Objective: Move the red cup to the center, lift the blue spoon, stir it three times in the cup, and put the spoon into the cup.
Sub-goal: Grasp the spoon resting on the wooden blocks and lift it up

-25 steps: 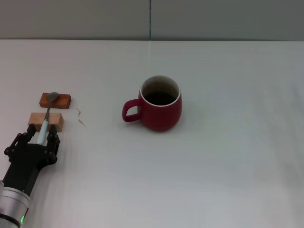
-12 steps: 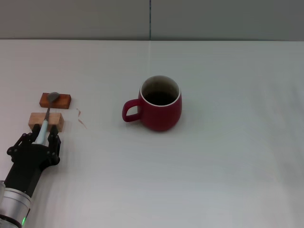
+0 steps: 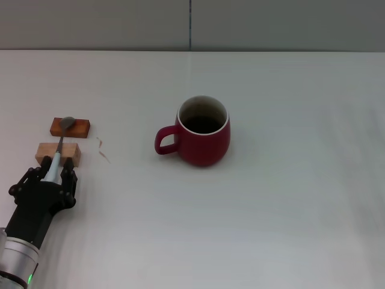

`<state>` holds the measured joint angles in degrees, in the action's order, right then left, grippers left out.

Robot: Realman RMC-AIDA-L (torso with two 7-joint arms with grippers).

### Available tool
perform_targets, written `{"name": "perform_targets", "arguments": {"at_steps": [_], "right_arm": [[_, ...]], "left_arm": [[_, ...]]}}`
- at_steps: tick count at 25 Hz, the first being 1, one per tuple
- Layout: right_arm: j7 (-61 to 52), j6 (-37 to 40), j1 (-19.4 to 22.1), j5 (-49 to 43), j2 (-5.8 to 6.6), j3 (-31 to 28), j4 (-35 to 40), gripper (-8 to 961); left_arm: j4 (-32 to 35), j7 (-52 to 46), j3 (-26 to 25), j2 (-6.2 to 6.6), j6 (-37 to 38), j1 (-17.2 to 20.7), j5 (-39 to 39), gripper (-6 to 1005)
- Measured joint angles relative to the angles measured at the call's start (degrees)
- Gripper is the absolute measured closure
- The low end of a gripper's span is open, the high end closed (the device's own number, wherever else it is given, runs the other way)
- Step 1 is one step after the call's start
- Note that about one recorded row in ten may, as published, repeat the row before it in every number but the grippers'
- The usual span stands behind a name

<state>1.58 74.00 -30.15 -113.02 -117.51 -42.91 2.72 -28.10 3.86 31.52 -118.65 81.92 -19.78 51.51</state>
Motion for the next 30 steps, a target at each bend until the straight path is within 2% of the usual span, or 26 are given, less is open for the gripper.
{"name": "perform_targets", "arguments": {"at_steps": [11,16,30], "right_arm": [[0.00,0.00,0.27,0.00,0.05,0.23,0.00,231],[0.00,0.00,0.36,0.00,0.09,0.31,0.00,232],[0.00,0.00,0.44,0.00,0.08,0.28,0.00,232]], "left_arm": [[0.44,-0.05,-0.71,-0.10,-0.25,0.09,-0.01,627],[0.43,-0.04,-0.70,-0.09,-0.10,0.32,-0.01,714],[0.50,-0.06,-0.66,-0.09,-0.30,0.27,-0.01,735]]}}
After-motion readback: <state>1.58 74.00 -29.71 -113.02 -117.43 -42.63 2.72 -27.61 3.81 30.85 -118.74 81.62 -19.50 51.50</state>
